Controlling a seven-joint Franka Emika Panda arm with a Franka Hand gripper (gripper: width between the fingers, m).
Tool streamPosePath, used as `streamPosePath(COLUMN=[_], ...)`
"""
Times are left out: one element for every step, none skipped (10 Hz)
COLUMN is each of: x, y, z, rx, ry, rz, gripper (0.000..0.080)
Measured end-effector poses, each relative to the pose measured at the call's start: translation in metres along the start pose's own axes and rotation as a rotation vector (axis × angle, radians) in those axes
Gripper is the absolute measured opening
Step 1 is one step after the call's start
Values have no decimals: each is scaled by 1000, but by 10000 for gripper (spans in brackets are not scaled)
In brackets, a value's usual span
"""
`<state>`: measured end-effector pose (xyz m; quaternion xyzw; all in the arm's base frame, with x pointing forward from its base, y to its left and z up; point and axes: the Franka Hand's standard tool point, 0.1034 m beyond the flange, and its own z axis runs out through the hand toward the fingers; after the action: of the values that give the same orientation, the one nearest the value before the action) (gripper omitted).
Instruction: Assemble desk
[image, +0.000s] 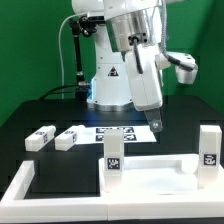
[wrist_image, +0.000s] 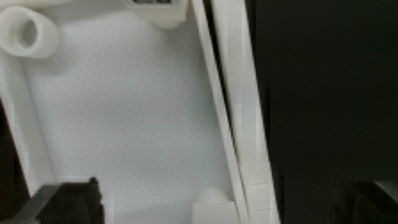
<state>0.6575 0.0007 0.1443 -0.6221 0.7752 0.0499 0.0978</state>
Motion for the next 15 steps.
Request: streamPosePath(x=[4, 2, 2, 2, 2, 5, 9, 16, 24, 29, 28, 28, 28, 29, 29], y=[0, 0, 0, 0, 1, 14, 41, 63, 79, 87, 89, 88, 89, 89, 89], z=[2, 2, 2, 2, 3, 10, 21, 32, 46, 56, 60, 60, 60, 60, 61], rx=[-2, -2, -3, -3, -5, -17, -44, -64, -87, -108, -114, -113, -114, -114, -115], ry=[3, 2, 2, 2, 2, 7, 14, 24, 41, 51, 53, 52, 53, 53, 53], rz=[5, 2, 2, 2, 1, -36, -54, -63, -66, -64, -66, -65, -65, -65, -65], gripper=[649, 649, 649, 649, 649, 649, 649, 649, 649, 649, 649, 649, 649, 649, 649])
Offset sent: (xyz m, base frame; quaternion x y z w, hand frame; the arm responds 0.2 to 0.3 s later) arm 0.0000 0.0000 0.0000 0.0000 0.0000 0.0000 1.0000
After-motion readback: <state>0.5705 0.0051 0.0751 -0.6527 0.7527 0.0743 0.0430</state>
